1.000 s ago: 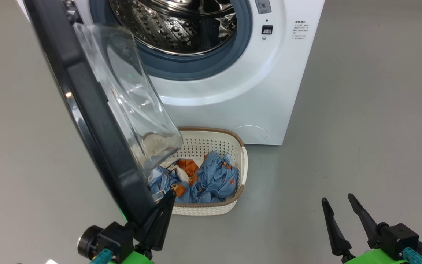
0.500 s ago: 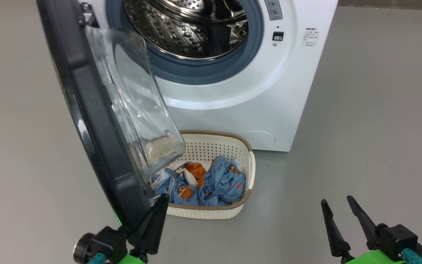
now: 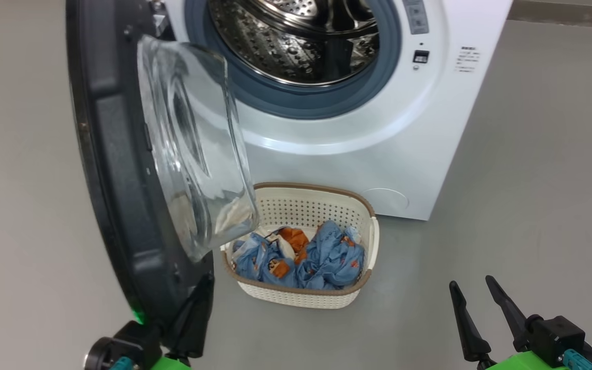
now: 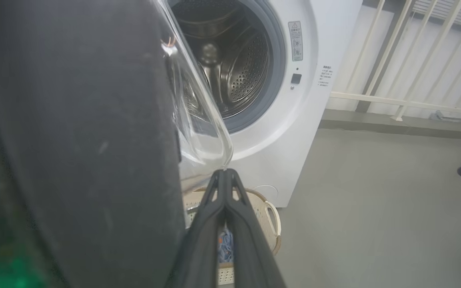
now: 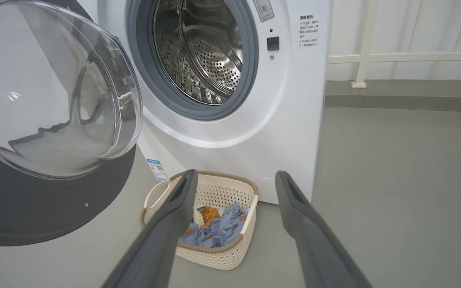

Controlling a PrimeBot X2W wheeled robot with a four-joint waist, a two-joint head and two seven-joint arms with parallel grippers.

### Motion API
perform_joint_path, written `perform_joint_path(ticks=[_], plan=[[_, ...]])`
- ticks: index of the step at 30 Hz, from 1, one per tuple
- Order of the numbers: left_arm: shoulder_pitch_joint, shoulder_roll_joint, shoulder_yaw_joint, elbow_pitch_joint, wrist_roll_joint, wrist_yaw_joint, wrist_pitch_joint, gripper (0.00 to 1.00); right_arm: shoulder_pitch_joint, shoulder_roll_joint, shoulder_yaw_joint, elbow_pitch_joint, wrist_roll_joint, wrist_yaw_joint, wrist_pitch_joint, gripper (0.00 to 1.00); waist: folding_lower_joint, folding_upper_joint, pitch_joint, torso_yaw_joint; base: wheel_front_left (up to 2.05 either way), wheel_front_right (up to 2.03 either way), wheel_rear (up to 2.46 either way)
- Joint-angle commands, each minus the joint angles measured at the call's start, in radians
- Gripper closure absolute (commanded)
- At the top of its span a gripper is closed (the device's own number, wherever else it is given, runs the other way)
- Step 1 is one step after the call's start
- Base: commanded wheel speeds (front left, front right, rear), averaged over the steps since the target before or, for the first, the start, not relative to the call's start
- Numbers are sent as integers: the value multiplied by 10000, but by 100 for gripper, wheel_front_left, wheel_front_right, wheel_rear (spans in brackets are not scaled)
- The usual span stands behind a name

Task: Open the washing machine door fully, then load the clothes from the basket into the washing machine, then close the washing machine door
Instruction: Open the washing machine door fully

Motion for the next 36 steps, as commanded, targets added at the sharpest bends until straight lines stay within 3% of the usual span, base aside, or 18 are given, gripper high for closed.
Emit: perform_joint_path(ticks=[1,10,13,25,36], plan=[[-203,157,675,-188,45,233,-65,100,-125,-39,288,-213,66,17,-118,0,0,-1,29,210,0,0,0],[-143,153,1374,-265,-68,305,-65,100,-181,-13,214,-141,106,17,-118,0,0,-1,81,818,0,0,0],[-27,188,2063,-92,-339,303,-65,100,-210,3,248,-156,128,17,-118,0,0,-1,126,989,0,0,0],[-717,471,3622,973,-1013,365,-65,100,-412,-60,422,-203,112,17,-118,0,0,-1,461,855,0,0,0],[-1493,907,5130,1784,-1300,788,-65,100,-599,-128,409,-193,129,17,-118,0,0,-1,754,668,0,0,0]])
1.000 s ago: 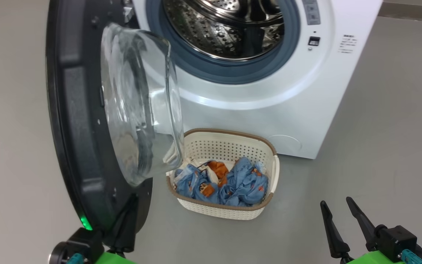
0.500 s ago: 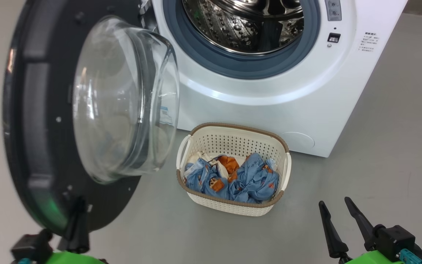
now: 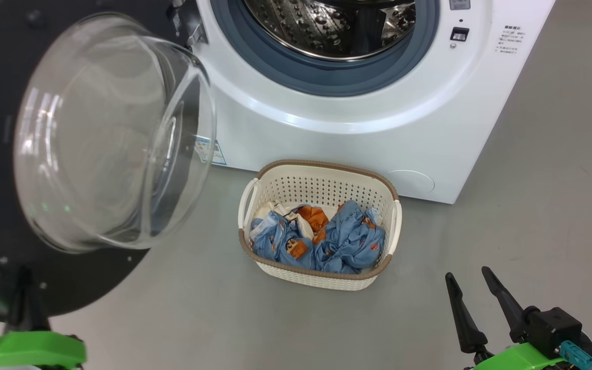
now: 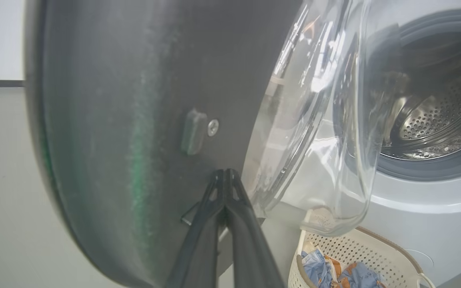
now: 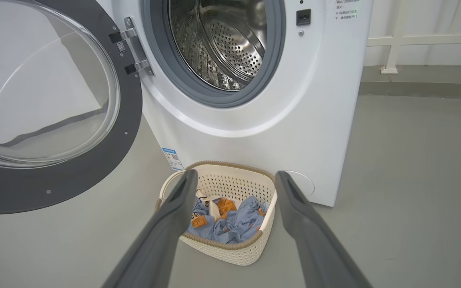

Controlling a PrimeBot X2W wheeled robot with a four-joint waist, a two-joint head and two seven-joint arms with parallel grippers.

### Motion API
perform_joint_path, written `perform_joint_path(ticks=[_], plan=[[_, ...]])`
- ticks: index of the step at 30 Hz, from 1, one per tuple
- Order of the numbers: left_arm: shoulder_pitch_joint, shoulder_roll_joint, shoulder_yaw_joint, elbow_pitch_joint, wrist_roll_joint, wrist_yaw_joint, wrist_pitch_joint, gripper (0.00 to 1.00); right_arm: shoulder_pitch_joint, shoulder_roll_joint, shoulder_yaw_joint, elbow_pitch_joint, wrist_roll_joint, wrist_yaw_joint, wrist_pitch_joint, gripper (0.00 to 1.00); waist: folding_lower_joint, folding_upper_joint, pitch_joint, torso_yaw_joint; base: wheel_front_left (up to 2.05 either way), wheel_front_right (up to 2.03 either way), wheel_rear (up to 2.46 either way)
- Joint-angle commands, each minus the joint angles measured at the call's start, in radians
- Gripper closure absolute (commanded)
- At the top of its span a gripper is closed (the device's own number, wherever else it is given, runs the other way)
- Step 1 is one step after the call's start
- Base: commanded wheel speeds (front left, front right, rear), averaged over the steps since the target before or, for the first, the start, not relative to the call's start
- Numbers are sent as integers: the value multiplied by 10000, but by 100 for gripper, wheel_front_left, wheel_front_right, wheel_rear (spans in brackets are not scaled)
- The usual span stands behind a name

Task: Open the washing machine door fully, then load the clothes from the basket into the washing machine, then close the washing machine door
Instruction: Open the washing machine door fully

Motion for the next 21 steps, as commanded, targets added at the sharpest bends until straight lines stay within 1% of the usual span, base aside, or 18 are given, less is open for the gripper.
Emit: perform_joint_path(ticks=[1,6,11,21], plan=[[-413,484,646,-109,-169,146,-65,100,-341,-90,259,-210,112,17,-118,0,0,0,30,-21,0,0,0],[-713,742,1362,297,-255,82,-65,100,-398,-110,270,-192,122,17,-118,0,0,0,91,-57,0,0,0],[-1016,985,1845,744,-174,-160,-65,100,-454,-128,284,-174,116,17,-118,0,0,0,145,-91,0,0,0],[-1421,954,2394,1236,170,-495,-65,100,-534,-135,252,-121,107,17,-118,0,0,0,226,-158,0,0,0]])
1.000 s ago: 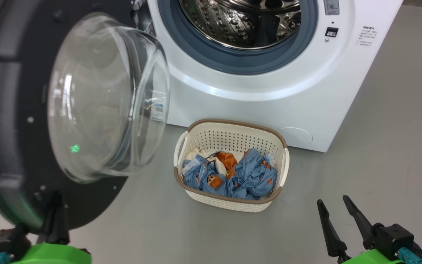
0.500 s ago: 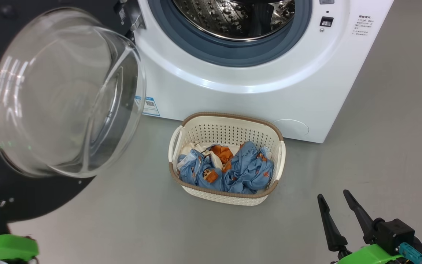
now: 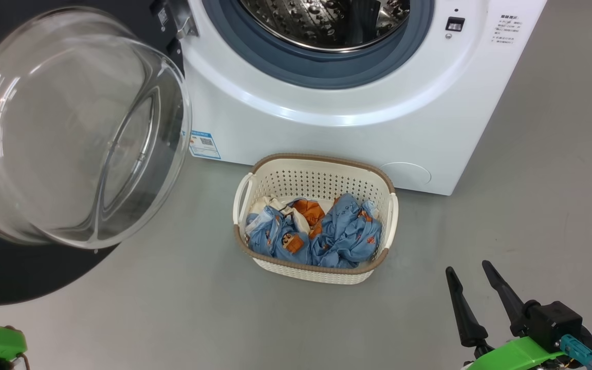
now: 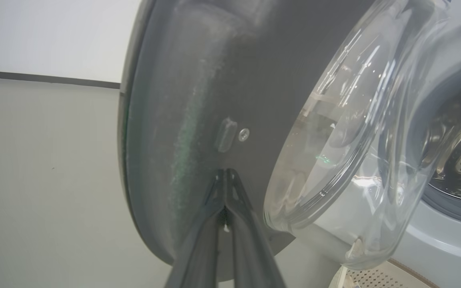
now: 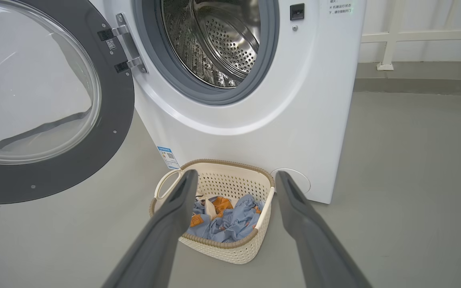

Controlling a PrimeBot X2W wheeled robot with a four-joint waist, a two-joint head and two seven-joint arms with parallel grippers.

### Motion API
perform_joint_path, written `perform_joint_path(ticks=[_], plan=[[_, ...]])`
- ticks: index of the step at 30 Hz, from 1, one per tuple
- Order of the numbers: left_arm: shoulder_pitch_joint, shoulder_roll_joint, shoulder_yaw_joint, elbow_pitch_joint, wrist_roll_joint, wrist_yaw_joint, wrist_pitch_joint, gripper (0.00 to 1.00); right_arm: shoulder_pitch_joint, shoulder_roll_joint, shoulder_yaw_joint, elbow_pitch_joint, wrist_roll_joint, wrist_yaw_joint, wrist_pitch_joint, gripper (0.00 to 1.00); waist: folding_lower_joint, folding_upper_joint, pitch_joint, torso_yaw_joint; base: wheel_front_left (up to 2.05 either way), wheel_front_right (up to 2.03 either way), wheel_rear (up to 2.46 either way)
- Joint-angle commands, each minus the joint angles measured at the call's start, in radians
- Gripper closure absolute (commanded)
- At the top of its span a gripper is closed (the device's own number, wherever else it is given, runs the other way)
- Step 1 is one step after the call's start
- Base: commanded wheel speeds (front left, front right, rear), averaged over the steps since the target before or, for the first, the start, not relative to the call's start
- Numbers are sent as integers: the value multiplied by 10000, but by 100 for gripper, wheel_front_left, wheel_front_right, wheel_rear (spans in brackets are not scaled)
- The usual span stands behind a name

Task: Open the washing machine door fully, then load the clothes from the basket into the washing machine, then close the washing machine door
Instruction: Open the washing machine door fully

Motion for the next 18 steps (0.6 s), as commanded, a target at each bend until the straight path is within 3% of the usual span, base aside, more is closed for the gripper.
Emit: perform_joint_path(ticks=[1,8,18], plan=[[-437,490,484,-107,195,-42,-65,100,-331,-86,252,-190,104,17,-118,0,0,0,-1,-21,0,0,0],[-440,317,578,-336,525,-237,-65,100,-307,-72,232,-170,122,17,-118,0,0,0,-76,-75,0,0,0],[197,-419,19,-1745,938,-530,-65,100,-196,-42,129,-127,211,17,-118,0,0,0,-317,-80,0,0,0]])
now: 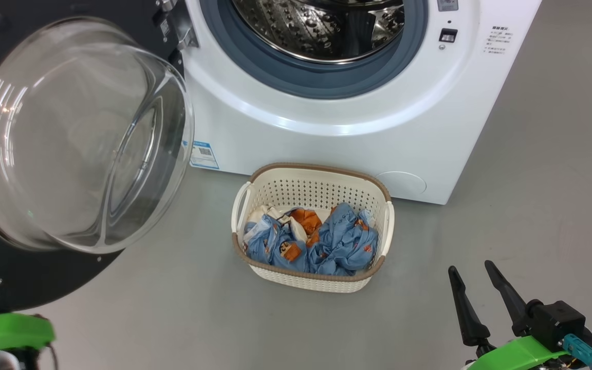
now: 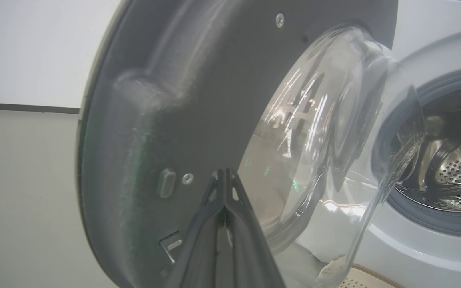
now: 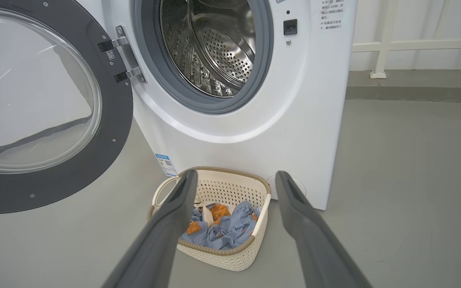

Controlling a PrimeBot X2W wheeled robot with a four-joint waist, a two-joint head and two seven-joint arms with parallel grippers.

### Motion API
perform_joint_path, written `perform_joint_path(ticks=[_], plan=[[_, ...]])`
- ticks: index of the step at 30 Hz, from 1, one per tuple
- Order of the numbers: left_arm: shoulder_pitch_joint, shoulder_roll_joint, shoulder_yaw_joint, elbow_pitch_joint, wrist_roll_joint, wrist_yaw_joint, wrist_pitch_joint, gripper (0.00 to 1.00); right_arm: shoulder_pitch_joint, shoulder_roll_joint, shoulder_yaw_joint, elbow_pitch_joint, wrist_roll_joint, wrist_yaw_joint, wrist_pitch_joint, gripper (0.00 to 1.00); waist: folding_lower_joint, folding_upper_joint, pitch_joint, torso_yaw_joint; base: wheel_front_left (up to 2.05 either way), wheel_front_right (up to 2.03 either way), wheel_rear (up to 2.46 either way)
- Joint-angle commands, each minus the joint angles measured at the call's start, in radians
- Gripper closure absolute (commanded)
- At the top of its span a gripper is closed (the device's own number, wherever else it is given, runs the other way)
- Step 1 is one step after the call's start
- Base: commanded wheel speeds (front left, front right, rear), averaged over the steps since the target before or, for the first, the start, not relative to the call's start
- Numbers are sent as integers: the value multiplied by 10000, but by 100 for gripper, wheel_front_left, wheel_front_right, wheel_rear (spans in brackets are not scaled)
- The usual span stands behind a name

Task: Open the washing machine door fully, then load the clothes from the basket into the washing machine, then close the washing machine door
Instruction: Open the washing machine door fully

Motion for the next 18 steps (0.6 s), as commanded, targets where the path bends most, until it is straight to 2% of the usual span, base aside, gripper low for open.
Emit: perform_joint_path(ticks=[1,13,16,17,18], plan=[[129,199,76,-513,73,-37,-65,100,-156,-42,204,-184,157,17,-118,0,0,0,-51,-25,0,0,0],[1046,-68,-1712,-2092,-140,-85,-65,100,-29,-3,199,-190,216,17,-118,0,0,0,-245,-273,0,0,0],[1176,-70,-2133,-2291,-274,-61,-65,51,-12,3,225,-190,205,17,-118,0,0,0,-266,-362,0,0,0],[1217,-71,-2230,-2333,-332,-38,-65,8,-21,4,228,-196,201,17,-118,0,0,0,-267,-405,0,0,0],[1248,-71,-2320,-2400,-360,-20,-65,0,-26,6,228,-209,198,17,-118,0,0,0,-273,-447,0,0,0]])
